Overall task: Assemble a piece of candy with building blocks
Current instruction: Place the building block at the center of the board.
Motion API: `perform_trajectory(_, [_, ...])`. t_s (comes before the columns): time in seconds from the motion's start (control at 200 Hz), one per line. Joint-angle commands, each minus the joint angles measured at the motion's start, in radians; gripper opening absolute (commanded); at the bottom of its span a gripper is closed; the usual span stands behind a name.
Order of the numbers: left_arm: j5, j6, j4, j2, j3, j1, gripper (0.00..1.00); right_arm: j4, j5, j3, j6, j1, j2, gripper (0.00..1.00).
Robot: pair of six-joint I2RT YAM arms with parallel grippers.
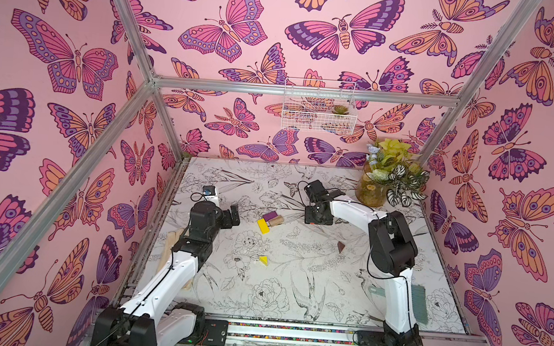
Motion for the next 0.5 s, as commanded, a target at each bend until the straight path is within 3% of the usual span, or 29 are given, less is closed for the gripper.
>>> perform_trajectory(0.0, [0.008, 0.005, -0.017, 0.008, 0.012, -0.001, 1.00, -0.032, 0.000, 0.027, -0.003, 0.005, 0.030, 0.72])
perform_trajectory(0.24, [0.010, 0.007, -0.019, 0.010, 0.014, -0.002, 1.00, -0.037, 0.028, 0.030, 0.001, 0.005, 0.003, 0.77])
perform_trajectory(0.496, [0.006, 0.011, -0.027, -0.019, 0.012, -0.001, 1.00, -0.070, 0.188, 0.101, -0.093, 0.078, -0.120, 0.79])
